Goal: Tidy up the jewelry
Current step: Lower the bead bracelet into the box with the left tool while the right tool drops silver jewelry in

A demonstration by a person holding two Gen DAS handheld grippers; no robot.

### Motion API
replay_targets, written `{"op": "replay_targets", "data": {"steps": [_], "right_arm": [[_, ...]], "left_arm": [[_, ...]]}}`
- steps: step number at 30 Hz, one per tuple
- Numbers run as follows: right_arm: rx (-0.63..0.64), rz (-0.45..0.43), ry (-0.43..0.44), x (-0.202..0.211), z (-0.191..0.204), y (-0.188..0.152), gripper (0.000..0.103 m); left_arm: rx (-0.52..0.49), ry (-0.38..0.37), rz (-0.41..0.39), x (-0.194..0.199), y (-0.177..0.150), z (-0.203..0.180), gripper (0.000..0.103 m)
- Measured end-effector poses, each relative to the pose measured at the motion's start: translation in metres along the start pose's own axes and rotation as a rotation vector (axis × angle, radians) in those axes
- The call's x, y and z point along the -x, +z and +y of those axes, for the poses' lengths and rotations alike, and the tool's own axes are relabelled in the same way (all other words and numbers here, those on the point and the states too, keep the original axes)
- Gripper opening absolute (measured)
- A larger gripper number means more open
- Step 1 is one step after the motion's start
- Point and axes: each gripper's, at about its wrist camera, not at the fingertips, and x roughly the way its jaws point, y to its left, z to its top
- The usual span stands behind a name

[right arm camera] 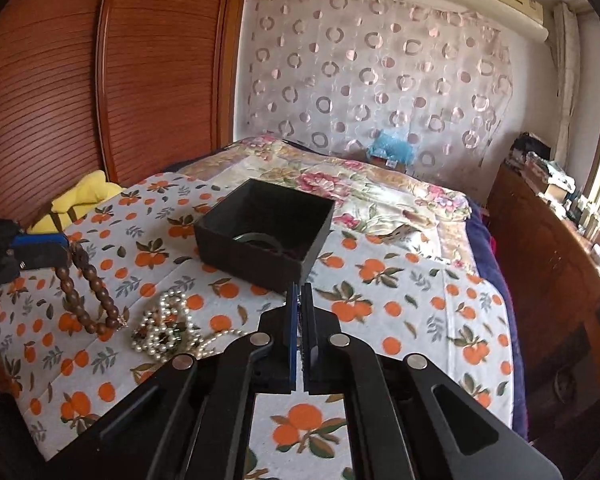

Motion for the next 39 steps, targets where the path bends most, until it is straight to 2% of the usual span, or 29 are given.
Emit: {"op": "replay_targets", "data": {"steps": [9,21,26,32,39], "right_arm": [[0.0,-0.002,0.012,-0.005,-0.006,0.009,0.002],[0.072,-0.044,0.016,-0.017,0.0,0.061,0.002],[0.082,-0.054,0.016,-0.035,0.004,0.086,0.002],[0.014,-0.064,0.016,-0.071,-0.002,0.106,0.002],[-0.096,-0.033,0.073,-0.12,-0.014,0.106,0.0]], "left_arm": [[-0.024,0.005,-0.032,-0.002,0.022,-0.002,0.012],[-0.041,0.033,-0.078,-0.019,0.062,0.005,0.012],[-0.048,0.047,-0.09,-0.026,0.079,0.009,0.012],[-0.04,0.059,-0.096,-0.035,0.095,0.016,0.012],[-0.042,0.074,-0.081,-0.05,0.109,0.02,0.012]]}}
